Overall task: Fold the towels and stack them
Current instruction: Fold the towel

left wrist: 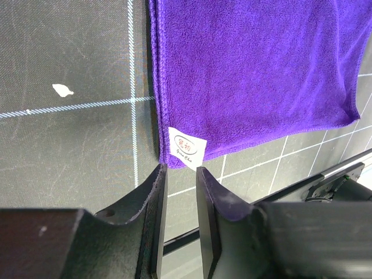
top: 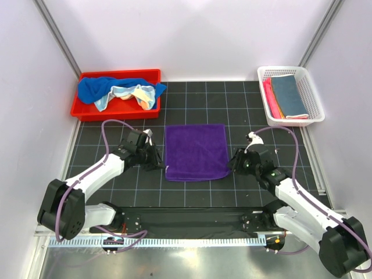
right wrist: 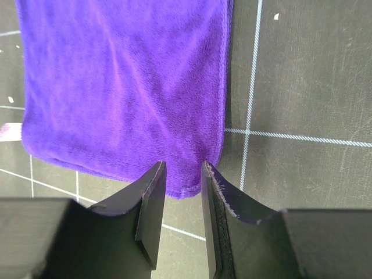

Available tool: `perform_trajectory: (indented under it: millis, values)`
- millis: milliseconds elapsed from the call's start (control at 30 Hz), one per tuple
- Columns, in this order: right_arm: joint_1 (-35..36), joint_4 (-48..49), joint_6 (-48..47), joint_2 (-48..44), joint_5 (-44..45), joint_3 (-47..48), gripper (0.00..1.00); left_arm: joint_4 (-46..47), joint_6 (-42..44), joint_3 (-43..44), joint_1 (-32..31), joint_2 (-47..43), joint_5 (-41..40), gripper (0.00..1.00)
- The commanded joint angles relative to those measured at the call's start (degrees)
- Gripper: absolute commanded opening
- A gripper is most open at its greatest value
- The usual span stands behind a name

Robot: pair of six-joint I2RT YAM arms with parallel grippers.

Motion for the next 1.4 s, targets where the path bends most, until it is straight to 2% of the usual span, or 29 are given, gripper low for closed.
perform_trajectory:
  millis: [0, 133, 300, 433, 667, 800, 967, 1200, 1367]
  values:
    - [0.3, -2.2, 0.0, -2.4, 1.3, 3.4, 0.38, -0.5, 0.7, 1.9, -0.2, -1.3, 0.5, 0.3]
    - [0.3, -3.5, 0.1, -0.6, 5.2, 5.0, 0.38, -2.8, 1.2, 4.6, -0.1, -0.9, -1.9, 0.3]
    - [0.2, -4.6, -0.2, 6.9, 7.6, 9.4, 0.38, -3.1, 2.1, 9.8, -0.1, 1.7, -3.3, 0.32]
    - [-0.1, -2.4, -1.0, 13.8, 8.9, 13.8, 0.39, -2.2, 3.0, 15.6, 0.0, 7.3, -3.1, 0.32]
    - [-4.1, 2.2, -2.6, 32.9, 6.5, 28.4, 0.39, -2.7, 6.6, 29.3, 1.9, 21.7, -3.8, 0.3]
    - [-6.0, 4.2, -4.0, 41.2, 7.0, 35.8, 0.38, -7.8, 11.2, 38.7, 2.2, 31.6, -8.5, 0.29]
    - [-6.9, 3.0, -6.3, 50.9, 7.2, 43.2, 0.38, -12.6, 14.3, 48.8, 2.3, 39.9, -14.0, 0.29]
    - [-6.9, 0.8, -7.7, 58.8, 8.8, 51.1, 0.39, -15.3, 15.3, 53.3, 2.3, 46.5, -22.2, 0.33]
    - [-6.9, -0.7, -8.0, 61.1, 10.4, 53.3, 0.39, -15.2, 16.2, 55.0, 2.3, 49.3, -22.7, 0.36]
